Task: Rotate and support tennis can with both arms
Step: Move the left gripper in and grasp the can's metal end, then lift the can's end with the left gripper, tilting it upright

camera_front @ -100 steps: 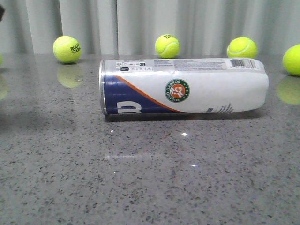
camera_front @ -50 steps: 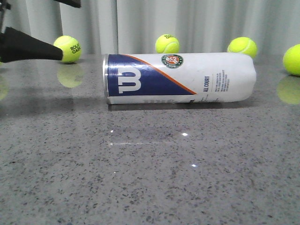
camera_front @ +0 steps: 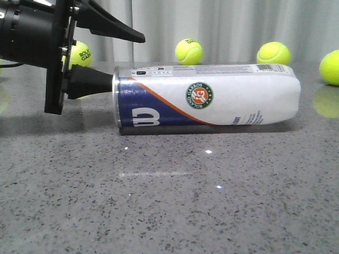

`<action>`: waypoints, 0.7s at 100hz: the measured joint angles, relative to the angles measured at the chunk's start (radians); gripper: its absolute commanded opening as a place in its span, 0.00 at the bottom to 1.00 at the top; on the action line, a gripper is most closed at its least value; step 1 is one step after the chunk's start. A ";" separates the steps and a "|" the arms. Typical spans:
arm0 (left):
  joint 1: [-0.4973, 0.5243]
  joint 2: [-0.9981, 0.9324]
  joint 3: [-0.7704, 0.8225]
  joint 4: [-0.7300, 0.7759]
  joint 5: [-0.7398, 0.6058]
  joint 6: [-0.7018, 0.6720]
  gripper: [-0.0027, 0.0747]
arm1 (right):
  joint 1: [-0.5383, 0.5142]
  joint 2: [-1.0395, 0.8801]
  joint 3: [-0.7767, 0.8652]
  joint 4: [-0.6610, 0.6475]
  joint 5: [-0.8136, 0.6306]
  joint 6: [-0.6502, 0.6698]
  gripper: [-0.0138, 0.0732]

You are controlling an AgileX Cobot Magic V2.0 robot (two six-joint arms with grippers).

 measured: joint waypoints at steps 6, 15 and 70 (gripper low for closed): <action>0.000 0.003 0.000 -0.009 0.013 0.006 0.26 | 0.000 0.000 0.000 0.000 0.000 0.000 0.08; 0.000 0.005 0.000 -0.020 0.024 0.016 0.09 | 0.000 0.000 0.000 0.000 0.000 0.000 0.08; 0.000 -0.007 -0.047 -0.061 0.042 0.108 0.01 | 0.000 0.000 0.000 0.000 0.000 0.000 0.08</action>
